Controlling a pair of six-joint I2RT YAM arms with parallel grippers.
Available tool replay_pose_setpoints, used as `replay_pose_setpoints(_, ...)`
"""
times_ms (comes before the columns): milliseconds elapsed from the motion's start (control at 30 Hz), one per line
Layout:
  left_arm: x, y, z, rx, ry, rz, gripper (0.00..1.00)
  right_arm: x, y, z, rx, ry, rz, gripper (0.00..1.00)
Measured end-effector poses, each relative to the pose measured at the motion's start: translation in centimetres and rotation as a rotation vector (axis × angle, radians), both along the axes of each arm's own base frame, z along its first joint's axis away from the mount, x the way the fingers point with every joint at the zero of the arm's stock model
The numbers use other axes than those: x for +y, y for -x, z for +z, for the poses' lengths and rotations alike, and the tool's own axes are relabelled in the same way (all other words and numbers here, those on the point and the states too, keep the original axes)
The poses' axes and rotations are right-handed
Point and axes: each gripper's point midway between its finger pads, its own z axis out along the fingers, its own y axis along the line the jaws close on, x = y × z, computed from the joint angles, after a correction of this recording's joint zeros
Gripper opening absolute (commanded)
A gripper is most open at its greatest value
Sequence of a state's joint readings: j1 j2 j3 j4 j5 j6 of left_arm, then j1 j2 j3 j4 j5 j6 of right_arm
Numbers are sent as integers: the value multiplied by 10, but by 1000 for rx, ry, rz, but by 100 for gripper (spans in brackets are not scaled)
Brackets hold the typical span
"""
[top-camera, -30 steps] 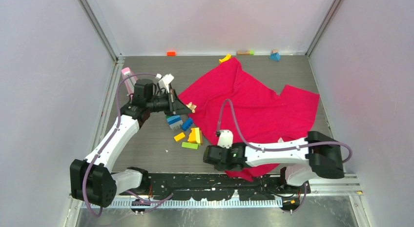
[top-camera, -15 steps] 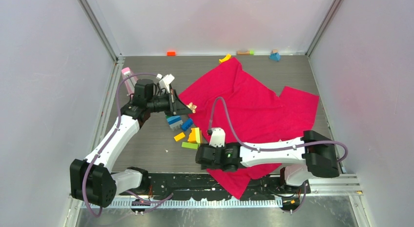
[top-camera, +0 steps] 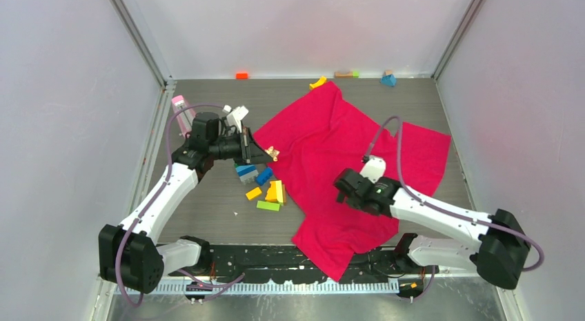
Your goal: Pin the brooch onto the clothing
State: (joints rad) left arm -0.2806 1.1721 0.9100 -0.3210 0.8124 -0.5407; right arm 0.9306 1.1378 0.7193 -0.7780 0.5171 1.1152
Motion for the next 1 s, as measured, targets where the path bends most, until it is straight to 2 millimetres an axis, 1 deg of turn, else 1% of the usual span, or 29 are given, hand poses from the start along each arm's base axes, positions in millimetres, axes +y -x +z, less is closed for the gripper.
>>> replay_pose_setpoints(33,0,0,0,1,-1,1,0,-8,-1,-1,-2,1,-20,77)
replay_pose_setpoints(100,0,0,0,3,-1,1,0,-22,1,-6,3,-2,-51,72)
replay_pose_setpoints(133,0,0,-1,3,-2,1,0,-25,5,-10,12,-12,-52,68)
replay_pose_setpoints(167,0,1,-1,4,-2,0,0,-30,6,-13,20,-16,-66,66)
replay_pose_setpoints(233,0,1,-1,5,-2,-1,0,-33,10,-22,42,-37,-77,59)
replay_pose_setpoints(267,0,1,-1,5,-2,-2,0,-34,11,-25,51,-44,-81,58)
replay_pose_setpoints(367,-1,2,-1,6,-3,-6,0,-31,12,-30,67,-60,-83,51)
replay_pose_setpoints(633,-3,4,-1,6,-3,-13,0,-14,7,-48,128,-64,-69,40)
replay_pose_setpoints(767,-3,4,-1,7,-3,-13,0,-6,5,-56,159,-62,-60,38)
replay_pose_setpoints(900,-3,4,-1,6,-3,-14,0,-3,3,-57,163,-63,-56,36)
replay_pose_setpoints(967,-3,4,-1,6,-3,-14,0,-2,2,-57,162,-67,-56,37)
replay_pose_setpoints(1000,-4,4,-1,7,-3,-15,0,-1,2,-56,164,-69,-55,39)
